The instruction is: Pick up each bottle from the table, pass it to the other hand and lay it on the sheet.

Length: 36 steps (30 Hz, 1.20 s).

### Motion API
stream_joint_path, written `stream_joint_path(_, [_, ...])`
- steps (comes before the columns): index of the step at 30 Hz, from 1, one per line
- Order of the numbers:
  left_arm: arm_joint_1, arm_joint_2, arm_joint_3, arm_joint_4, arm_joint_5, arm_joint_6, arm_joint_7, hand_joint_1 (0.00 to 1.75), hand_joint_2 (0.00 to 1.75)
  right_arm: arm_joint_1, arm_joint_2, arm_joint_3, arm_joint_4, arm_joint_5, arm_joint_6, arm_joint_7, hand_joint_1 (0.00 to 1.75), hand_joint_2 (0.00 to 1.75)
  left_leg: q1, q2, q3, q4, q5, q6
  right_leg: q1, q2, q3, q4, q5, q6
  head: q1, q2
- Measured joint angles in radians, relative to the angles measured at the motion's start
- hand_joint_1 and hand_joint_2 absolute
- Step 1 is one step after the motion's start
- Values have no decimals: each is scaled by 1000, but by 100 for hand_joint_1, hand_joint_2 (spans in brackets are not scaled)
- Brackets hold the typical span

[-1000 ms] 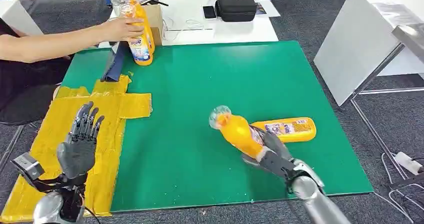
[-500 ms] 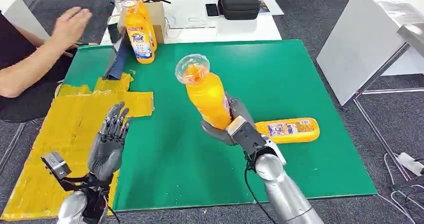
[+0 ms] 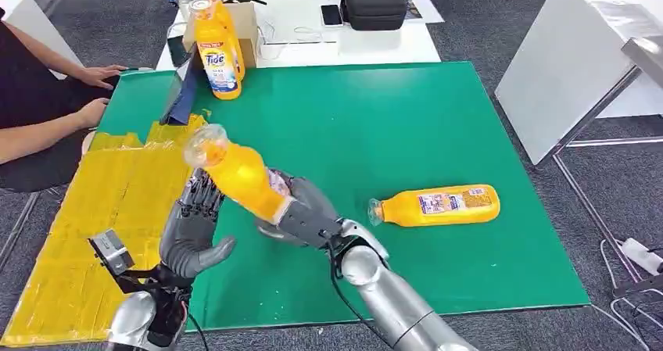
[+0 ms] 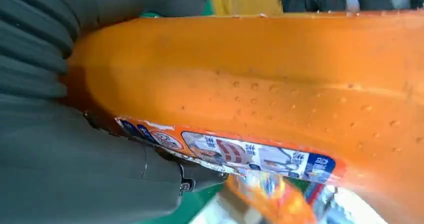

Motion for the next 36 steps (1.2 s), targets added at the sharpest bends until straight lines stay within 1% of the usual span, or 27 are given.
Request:
stream_joint_path(7, [6,3,7,-6,21,2,2,0,175,2,39,119,84,57,0,0,175,175,0,-2,-1,0,0,0,0,-1,-1,0,0,0,0,0])
stream_joint_path(8, [8,4,9,-6,22,1,2,17,175,3,41,133,88,64,-1,0,175,175,0,-2,-1,0,0,0,0,-1,-1,0,0,0,0,0])
stream_joint_path(11, [12,10,16,-6,20,0,7,17,175,3,44,170,95,70,-2,0,175,175,0,-2,-1,0,0,0,0,-1,-1,0,0,0,0,0])
stream_joint_path(12, [15,12,18,-6,19,-1,7,173,175,1,45,176,96,70,-3,3,175,175,0,-2,-1,0,0,0,0,-1,-1,0,0,0,0,0])
stream_joint_path(22, [25,27,23,-6,18,-16,8,175,175,-2,42,200,105,64,-11,9,175,175,0,-2,-1,0,0,0,0,-1,-1,0,0,0,0,0])
stream_joint_path(35, [25,28,28,-4,18,-24,7,175,175,-1,36,204,107,59,-38,11,175,175,0,-2,-1,0,0,0,0,-1,-1,0,0,0,0,0])
stream_joint_path(36, [26,28,28,-4,13,-24,5,175,175,-1,35,204,107,65,-51,11,117,175,0,-2,-1,0,0,0,0,-1,-1,0,0,0,0,0])
